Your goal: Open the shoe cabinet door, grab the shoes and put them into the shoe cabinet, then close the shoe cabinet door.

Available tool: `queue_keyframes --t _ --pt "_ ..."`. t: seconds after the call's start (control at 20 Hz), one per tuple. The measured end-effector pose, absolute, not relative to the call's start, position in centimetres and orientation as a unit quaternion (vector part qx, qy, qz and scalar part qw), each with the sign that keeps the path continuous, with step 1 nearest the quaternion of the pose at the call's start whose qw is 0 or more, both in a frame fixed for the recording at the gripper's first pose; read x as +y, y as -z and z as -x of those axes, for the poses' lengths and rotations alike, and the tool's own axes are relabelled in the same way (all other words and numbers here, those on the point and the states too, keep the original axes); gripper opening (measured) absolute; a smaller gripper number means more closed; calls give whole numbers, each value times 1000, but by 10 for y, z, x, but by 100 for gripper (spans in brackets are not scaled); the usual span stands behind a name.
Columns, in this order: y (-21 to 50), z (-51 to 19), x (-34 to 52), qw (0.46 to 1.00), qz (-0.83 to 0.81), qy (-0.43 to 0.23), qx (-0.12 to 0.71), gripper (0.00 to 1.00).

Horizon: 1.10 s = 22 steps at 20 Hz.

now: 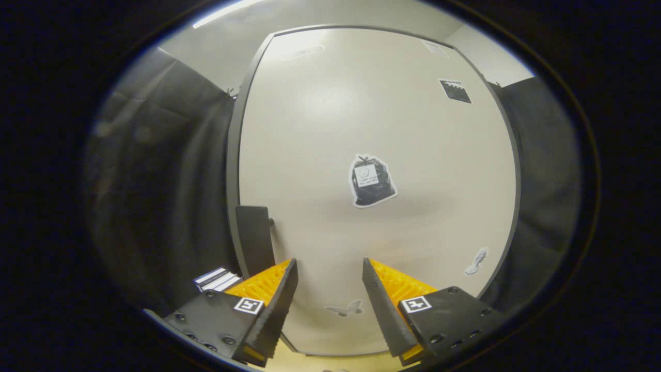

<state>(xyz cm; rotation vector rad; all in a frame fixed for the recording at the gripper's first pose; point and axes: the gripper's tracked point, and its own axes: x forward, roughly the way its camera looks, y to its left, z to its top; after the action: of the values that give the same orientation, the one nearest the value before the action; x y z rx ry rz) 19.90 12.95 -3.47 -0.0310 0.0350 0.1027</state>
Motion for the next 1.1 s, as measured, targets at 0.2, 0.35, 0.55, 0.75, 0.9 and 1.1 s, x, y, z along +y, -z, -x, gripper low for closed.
queue_keyframes --t 0.2,0.35,0.55,0.75,0.9,1.1 --pt "29 -178 113 999 22 -43 10 82" --pt "15 -151 99 999 15 -43 -3 82" --pt "3 -102 76 998 18 -51 -11 83" --pt "-7 -57 46 998 14 -52 -20 83" --pt "-7 -33 31 998 17 -58 -13 84" --pt "-2 -14 23 998 15 -63 2 84"
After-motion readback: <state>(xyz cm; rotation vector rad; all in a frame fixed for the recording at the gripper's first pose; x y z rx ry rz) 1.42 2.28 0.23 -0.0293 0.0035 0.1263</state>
